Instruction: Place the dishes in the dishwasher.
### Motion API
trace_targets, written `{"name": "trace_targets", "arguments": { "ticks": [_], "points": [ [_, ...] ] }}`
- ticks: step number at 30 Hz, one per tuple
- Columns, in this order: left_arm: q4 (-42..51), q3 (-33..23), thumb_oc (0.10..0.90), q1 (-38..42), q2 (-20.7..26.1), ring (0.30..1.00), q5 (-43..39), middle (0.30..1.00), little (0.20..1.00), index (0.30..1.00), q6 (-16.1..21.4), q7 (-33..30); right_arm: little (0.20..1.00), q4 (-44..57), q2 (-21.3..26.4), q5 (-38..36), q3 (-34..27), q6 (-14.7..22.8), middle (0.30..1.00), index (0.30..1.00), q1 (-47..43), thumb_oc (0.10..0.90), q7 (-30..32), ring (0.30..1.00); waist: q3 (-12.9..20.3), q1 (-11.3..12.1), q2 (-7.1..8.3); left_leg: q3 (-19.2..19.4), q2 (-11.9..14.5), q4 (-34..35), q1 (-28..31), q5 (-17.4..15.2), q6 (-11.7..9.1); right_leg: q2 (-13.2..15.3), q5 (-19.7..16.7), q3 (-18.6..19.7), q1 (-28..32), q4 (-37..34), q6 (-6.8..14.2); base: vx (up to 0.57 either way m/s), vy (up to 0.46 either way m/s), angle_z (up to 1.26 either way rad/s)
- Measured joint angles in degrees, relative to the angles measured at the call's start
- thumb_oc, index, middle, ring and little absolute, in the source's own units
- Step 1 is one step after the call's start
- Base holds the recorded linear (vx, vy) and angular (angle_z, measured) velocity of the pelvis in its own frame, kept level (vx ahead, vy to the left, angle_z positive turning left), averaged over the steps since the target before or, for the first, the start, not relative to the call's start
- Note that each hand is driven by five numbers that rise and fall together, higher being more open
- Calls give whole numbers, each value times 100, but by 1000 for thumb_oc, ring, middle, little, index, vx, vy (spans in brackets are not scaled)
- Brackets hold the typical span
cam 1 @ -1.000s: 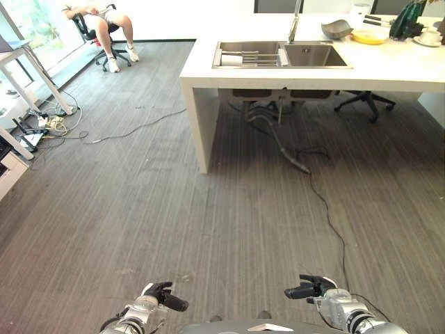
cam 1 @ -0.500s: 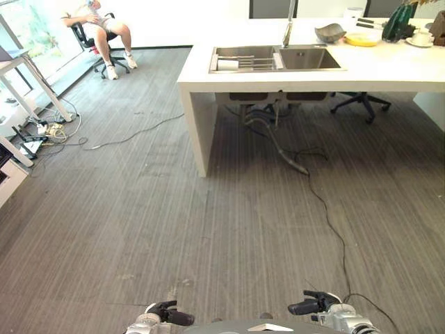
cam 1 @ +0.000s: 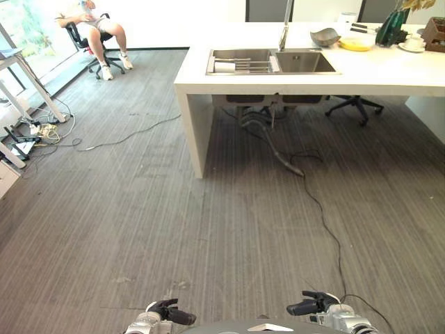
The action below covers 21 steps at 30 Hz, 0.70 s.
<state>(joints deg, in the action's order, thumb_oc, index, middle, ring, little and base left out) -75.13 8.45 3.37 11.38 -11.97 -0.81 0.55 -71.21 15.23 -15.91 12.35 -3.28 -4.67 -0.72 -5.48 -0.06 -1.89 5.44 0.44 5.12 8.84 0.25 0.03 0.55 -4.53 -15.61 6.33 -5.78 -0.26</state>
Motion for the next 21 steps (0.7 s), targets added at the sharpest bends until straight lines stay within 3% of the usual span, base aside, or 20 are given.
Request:
{"name": "trace_targets", "arguments": {
  "ticks": [11, 19, 21],
  "points": [
    [8, 36, 800, 12, -52, 900, -114, 900, 900, 900, -29, -85, 900, 7, -162, 0, 5, -14, 900, 900, -5, 800, 6, 900, -63, 1, 73, 24, -4, 1, -60, -17, -26, 2, -36, 36, -77, -5, 28, 1, 39, -2],
    [26, 118, 800, 162, -59, 900, -118, 900, 900, 900, -56, -154, 900, 18, -137, -1, 5, -19, 900, 900, -179, 800, 78, 900, -275, 19, 36, 131, -44, 6, -223, 49, 120, 78, -35, 133, -375, 228, 47, 11, 153, -7],
    [117, 182, 800, 302, -132, 900, -156, 900, 900, 900, -70, -131, 900, 90, -69, -1, 4, -5, 900, 900, -265, 800, 107, 900, -457, 19, -106, 157, -86, 44, -175, -45, 245, 287, 277, -20, -900, 1402, 281, 56, 282, -13]
  ]
}}
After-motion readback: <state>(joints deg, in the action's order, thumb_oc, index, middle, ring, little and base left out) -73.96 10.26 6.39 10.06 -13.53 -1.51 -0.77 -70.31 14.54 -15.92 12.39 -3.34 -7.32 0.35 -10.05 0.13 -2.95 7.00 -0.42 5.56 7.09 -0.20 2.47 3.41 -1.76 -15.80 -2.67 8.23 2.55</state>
